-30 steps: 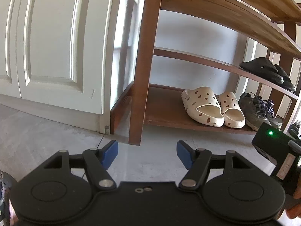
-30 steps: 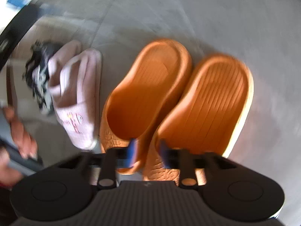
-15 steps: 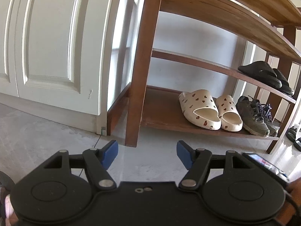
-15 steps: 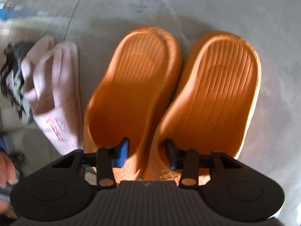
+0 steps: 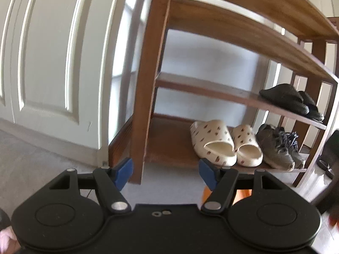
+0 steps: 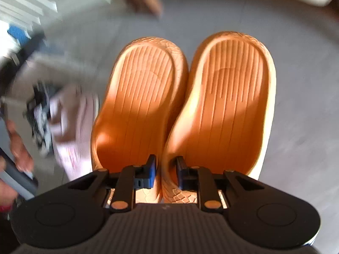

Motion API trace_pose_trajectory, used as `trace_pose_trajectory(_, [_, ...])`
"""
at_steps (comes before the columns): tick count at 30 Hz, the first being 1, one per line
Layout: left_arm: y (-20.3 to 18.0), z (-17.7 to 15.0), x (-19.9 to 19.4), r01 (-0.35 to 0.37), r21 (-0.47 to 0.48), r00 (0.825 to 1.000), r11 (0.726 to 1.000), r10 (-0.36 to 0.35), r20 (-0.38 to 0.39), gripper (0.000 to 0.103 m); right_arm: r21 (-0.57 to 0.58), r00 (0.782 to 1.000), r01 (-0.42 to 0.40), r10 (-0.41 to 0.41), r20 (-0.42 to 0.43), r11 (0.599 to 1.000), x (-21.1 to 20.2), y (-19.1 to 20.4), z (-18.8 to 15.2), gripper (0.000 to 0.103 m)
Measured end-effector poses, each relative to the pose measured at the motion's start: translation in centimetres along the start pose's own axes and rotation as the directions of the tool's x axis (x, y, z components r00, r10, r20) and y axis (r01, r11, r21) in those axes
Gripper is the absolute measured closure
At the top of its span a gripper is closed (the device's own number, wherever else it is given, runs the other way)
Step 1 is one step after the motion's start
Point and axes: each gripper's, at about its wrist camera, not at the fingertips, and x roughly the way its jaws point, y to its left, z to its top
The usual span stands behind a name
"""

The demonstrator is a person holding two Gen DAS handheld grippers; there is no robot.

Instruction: Organize scattered shoes

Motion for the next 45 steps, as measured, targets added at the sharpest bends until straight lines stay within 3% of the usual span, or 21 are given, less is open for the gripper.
trace_pose_trajectory(4, [-1.1, 1.0, 0.2, 0.012, 0.004, 0.999, 1.000, -0.012, 0.031, 0.034, -0.001, 0.985, 0.007, -0.007, 0.170, 1.000, -6.0, -1.0, 0.8, 0.081])
trace_pose_trajectory(8, [-2.4, 2.2, 0.7, 0.039, -0.009, 0.998, 0.999, -0.038, 0.059, 0.034, -0.017, 0.959, 0.055, -0.048, 0.278, 0.998, -11.6, -1.3, 2.6, 0.081])
trace_pose_trajectory(12, [-3.6, 2.6, 0.7, 0.075, 0.000, 0.994, 0.997, -0.075, 0.080, 0.034, -0.047, 0.929, 0.135, -0.110, 0.353, 0.990, -16.3, -0.7, 7.9, 0.081])
trace_pose_trajectory(16, [-4.2, 2.6, 1.0, 0.106, -0.005, 0.991, 0.994, -0.105, 0.078, 0.034, -0.062, 0.911, 0.213, -0.175, 0.374, 0.975, -17.7, 0.1, 14.3, 0.082])
trace_pose_trajectory(18, [-4.3, 2.5, 1.3, 0.111, -0.008, 0.991, 0.994, -0.110, 0.079, 0.034, -0.070, 0.897, 0.254, -0.208, 0.391, 0.965, -17.8, 0.5, 16.9, 0.084])
trace_pose_trajectory(20, [-4.4, 2.5, 1.7, 0.117, -0.016, 0.990, 0.993, -0.115, 0.076, 0.034, -0.074, 0.879, 0.288, -0.233, 0.415, 0.955, -17.8, 0.8, 19.2, 0.095])
trace_pose_trajectory(24, [-4.9, 2.3, 3.3, 0.149, -0.021, 0.987, 0.989, -0.147, 0.062, 0.034, -0.083, 0.845, 0.363, -0.290, 0.450, 0.928, -16.2, 1.8, 21.8, 0.095])
trace_pose_trajectory(26, [-5.3, 2.2, 3.9, 0.178, -0.027, 0.981, 0.984, -0.175, 0.080, 0.034, -0.068, 0.840, 0.369, -0.302, 0.450, 0.927, -15.4, 2.0, 22.8, 0.097])
trace_pose_trajectory(31, [-7.4, 3.2, 7.9, 0.217, 0.001, 0.969, 0.976, -0.215, 0.122, 0.034, -0.057, 0.828, 0.374, -0.306, 0.471, 0.926, -13.4, 1.4, 23.4, 0.096])
trace_pose_trajectory(34, [-7.6, 3.5, 8.9, 0.201, -0.007, 0.971, 0.980, -0.198, 0.135, 0.034, -0.062, 0.823, 0.373, -0.299, 0.482, 0.926, -13.8, 0.7, 23.2, 0.096])
trace_pose_trajectory(36, [-7.4, 3.4, 8.9, 0.197, -0.024, 0.972, 0.980, -0.192, 0.137, 0.034, -0.078, 0.815, 0.387, -0.301, 0.495, 0.919, -12.9, 2.1, 22.6, 0.096])
trace_pose_trajectory(45, [-5.3, 1.8, 7.7, 0.137, -0.076, 0.990, 0.988, -0.134, 0.043, 0.033, -0.121, 0.773, 0.456, -0.325, 0.545, 0.882, -11.5, 2.6, 21.8, 0.091])
